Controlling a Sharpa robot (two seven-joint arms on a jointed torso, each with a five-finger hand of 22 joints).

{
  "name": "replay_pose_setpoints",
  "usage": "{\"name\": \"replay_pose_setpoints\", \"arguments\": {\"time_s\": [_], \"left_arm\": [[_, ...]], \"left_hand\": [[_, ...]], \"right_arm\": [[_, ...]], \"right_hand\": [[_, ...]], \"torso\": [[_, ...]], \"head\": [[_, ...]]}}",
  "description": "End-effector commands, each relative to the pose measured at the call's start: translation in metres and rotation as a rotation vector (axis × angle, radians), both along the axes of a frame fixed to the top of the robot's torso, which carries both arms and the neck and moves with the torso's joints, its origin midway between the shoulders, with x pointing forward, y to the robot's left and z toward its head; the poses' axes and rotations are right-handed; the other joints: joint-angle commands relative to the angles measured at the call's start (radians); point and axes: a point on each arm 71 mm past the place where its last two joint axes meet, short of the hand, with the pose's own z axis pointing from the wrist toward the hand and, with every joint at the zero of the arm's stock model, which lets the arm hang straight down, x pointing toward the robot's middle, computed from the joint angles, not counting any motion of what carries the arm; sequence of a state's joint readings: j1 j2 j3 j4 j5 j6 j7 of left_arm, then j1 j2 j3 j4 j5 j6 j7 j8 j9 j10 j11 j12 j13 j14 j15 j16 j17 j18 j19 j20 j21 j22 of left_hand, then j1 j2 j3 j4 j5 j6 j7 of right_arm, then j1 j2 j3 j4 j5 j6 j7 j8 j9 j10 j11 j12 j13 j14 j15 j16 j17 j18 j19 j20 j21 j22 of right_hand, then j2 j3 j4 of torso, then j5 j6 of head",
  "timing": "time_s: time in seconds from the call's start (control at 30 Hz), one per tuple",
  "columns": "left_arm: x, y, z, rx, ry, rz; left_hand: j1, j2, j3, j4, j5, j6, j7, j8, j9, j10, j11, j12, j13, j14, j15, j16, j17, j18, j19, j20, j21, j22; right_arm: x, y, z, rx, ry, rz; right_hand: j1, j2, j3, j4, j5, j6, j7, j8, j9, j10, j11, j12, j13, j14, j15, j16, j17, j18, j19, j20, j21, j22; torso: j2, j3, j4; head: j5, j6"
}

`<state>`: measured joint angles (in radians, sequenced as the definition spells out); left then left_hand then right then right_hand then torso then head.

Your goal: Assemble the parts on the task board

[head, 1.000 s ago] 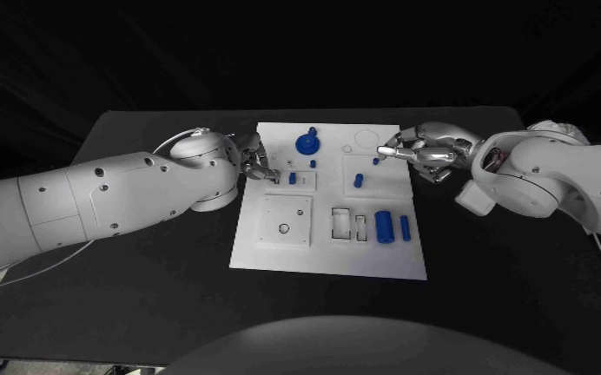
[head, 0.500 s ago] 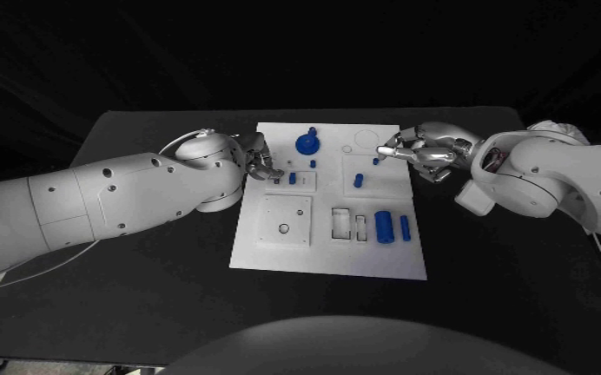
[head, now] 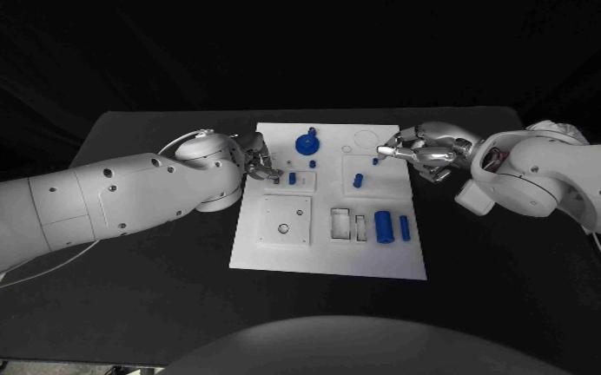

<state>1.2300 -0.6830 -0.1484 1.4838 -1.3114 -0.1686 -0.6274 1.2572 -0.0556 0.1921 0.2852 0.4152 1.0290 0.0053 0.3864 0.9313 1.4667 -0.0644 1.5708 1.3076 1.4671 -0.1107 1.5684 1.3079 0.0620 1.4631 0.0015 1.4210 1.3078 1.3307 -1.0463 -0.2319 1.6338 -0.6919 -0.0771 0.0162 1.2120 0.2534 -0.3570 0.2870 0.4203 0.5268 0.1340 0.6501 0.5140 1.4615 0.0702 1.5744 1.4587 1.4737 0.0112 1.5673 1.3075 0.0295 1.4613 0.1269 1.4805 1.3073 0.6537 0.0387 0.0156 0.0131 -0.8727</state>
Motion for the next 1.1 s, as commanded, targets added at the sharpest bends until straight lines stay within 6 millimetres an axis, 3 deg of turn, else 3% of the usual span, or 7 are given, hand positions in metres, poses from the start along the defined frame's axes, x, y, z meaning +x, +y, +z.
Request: {"name": "replay_pose_setpoints", "arguments": {"time_s": [0.03,0.27,0.47,1.1], "left_arm": [[-0.0003,-0.0017,-0.0002,-0.003,-0.004,-0.011],[-0.0003,-0.0023,-0.0003,-0.006,-0.006,-0.012],[-0.0005,-0.0041,-0.0007,-0.008,-0.006,-0.017],[-0.0004,-0.0038,-0.0033,-0.003,0.003,-0.020]], "left_hand": [[0.006,-0.004,0.006,0.003,-0.002,-0.005,-0.005,0.005,0.001,0.104,-0.004,0.000,0.263,0.104,-0.006,0.002,0.263,-0.009,-0.002,-0.005,-0.006,0.084],[0.007,-0.004,0.008,0.002,-0.002,-0.005,-0.005,0.005,0.001,0.104,-0.004,0.000,0.263,0.104,-0.006,0.002,0.263,-0.009,-0.002,-0.005,-0.007,0.083],[0.007,-0.004,0.008,0.002,-0.002,-0.005,-0.005,0.005,0.001,0.104,-0.004,0.000,0.263,0.104,-0.006,0.002,0.263,-0.009,-0.002,-0.005,-0.007,0.083],[0.007,-0.005,0.009,0.002,-0.002,-0.005,-0.005,0.004,0.001,0.104,-0.004,0.000,0.263,0.104,-0.006,0.002,0.263,-0.009,-0.004,-0.005,-0.008,0.082]], "right_arm": [[-0.0009,0.0014,-0.0008,0.002,0.005,0.015],[-0.0013,0.0005,-0.0011,0.001,0.006,0.013],[-0.0016,0.0006,-0.0013,0.001,0.008,0.014],[-0.0020,0.0001,-0.0013,0.001,0.008,0.013]], "right_hand": [[0.010,0.001,0.000,-0.004,0.005,0.003,0.002,-0.003,-0.001,0.109,-0.012,-0.004,0.112,0.097,0.000,0.003,0.263,0.004,0.000,-0.003,-0.005,0.219],[0.013,0.000,0.001,-0.005,0.005,0.002,0.002,-0.004,-0.001,0.109,-0.012,-0.004,0.112,0.097,0.000,0.003,0.263,0.005,-0.002,-0.003,-0.007,0.218],[0.013,0.000,0.001,-0.005,0.005,0.002,0.002,-0.004,-0.001,0.109,-0.012,-0.004,0.112,0.097,0.000,0.003,0.263,0.005,-0.002,-0.003,-0.007,0.218],[0.016,-0.001,0.001,-0.006,0.006,0.002,0.002,-0.005,-0.002,0.109,-0.012,-0.004,0.112,0.097,0.000,0.003,0.263,0.004,-0.001,-0.003,-0.006,0.219]], "torso": [[0.001,0.0000,-0.0001],[0.002,0.0000,0.0019],[0.001,0.0010,0.0015],[0.001,-0.0004,-0.0011]], "head": [[0.001,0.000],[-0.001,0.000],[0.002,0.000],[0.005,0.000]]}}
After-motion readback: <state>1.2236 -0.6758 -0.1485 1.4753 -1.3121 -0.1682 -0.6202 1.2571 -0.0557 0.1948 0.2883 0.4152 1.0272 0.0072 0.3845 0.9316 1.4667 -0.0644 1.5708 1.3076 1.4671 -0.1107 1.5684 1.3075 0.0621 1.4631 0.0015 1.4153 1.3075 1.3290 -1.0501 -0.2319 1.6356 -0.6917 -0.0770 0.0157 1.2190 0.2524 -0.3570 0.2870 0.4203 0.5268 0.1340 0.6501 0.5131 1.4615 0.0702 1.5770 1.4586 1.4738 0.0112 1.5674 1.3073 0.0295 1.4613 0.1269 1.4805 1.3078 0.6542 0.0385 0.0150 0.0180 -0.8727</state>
